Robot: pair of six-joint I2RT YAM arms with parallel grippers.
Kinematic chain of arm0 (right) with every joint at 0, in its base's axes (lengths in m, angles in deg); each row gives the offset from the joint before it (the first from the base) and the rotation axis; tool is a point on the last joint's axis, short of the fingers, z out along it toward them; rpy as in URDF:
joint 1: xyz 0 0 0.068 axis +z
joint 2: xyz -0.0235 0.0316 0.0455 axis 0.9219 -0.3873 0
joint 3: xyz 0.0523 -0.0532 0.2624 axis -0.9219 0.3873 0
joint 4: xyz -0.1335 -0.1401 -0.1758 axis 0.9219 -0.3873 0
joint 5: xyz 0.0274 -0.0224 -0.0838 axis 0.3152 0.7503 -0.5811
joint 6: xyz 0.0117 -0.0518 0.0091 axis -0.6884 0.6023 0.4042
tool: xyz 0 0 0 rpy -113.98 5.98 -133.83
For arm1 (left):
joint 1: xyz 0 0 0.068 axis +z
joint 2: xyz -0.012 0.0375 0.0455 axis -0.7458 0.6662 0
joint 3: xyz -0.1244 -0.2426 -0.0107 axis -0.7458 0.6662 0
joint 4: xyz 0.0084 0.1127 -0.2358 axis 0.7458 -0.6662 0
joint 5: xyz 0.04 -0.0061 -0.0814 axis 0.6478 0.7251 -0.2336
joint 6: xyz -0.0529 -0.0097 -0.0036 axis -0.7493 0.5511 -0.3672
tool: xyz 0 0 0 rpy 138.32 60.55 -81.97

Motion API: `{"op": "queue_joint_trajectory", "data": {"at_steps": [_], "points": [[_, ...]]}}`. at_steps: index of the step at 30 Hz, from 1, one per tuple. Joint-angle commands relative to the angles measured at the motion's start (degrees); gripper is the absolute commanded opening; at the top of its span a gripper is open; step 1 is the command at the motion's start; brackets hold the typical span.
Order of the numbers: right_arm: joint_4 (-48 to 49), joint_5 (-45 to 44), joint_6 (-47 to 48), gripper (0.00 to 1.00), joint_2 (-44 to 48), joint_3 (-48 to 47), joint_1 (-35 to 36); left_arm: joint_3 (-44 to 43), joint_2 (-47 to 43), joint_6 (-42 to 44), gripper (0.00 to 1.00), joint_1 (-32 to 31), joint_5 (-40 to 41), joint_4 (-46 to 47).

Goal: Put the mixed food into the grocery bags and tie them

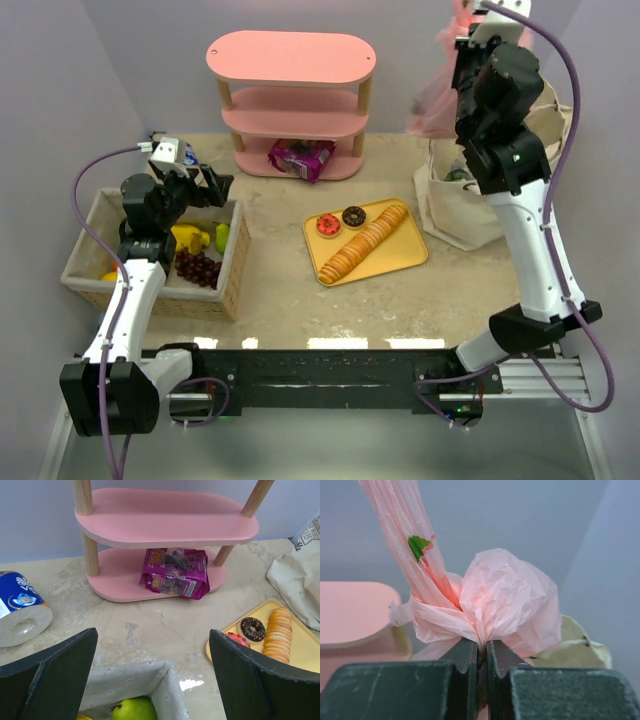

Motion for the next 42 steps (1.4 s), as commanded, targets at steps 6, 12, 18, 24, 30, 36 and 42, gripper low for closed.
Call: {"op": "queue_joint_trajectory", "data": {"at_steps": [6, 12, 18, 24, 30, 36, 42], "points": [[1.7, 3.6, 1.3, 0.00, -7.0, 4.2, -20.7, 0.7, -0.3, -1.7, 0.98, -0.3, -1.7, 3.3], [5.9, -2.0, 0.9, 0.00, -5.4, 23.4, -24.9, 1.1, -0.7, -2.5, 0.98, -0.6, -2.7, 4.2], [0.4, -8.2, -5.9, 0.00, -6.5, 34.6, -25.2, 1.2, -0.6, -2.9, 0.97, -1.3, -2.8, 4.4], [-9.3, -1.1, -11.7, 0.35, -7.5, 32.2, -25.8, 0.0, 0.2, -1.6, 0.98, -4.6, 1.9, 1.2], [-12.7, 11.5, -16.3, 0.88, -1.8, 26.5, -25.8, -2.0, 2.8, -3.1, 0.99, -6.3, 4.1, -1.8], [-15.0, 24.7, -19.9, 0.99, 0.4, 20.8, -25.6, -3.7, 3.6, -3.9, 1.00, -6.3, 2.2, -3.2], [-9.8, 38.5, -23.3, 0.99, 8.3, 22.0, -25.1, -8.4, 0.7, -9.3, 1.00, -6.3, 1.2, -9.4]]}}
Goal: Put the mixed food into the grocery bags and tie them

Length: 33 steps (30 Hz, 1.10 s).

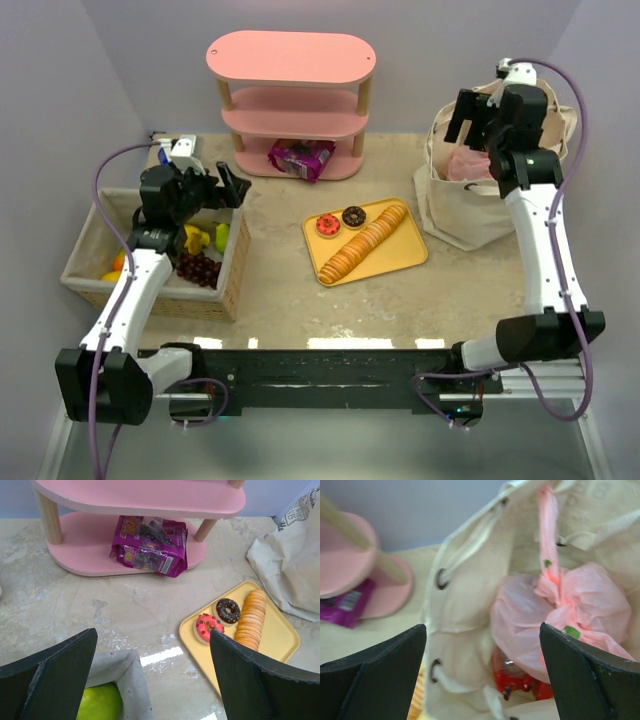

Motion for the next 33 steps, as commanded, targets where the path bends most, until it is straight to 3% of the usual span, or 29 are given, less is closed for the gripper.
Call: {"op": "queue_joint_trajectory", "data": {"at_steps": [1, 7, 11, 17, 33], "points": [[5.0, 14.2, -4.1, 0.99, 7.5, 0.6, 0.6, -8.0, -3.8, -6.1, 1.00, -0.1, -0.6, -4.4], [14.3, 20.4, -5.9, 0.99, 19.1, 13.8, 0.6, -12.8, -7.9, -8.8, 1.00, -0.1, 3.9, -14.2], [22.8, 21.9, -6.3, 0.99, 27.5, 28.7, 0.6, -13.3, -11.5, -8.5, 1.00, -0.1, 7.8, -17.3], [26.7, 21.4, -6.2, 0.99, 37.0, 41.0, 0.6, -12.2, -14.8, -7.5, 1.00, -0.1, 9.3, -20.7], [24.8, 20.7, -4.4, 0.99, 41.5, 44.5, 0.6, -11.4, -15.3, -7.5, 1.00, -0.1, 4.3, -22.4]]}}
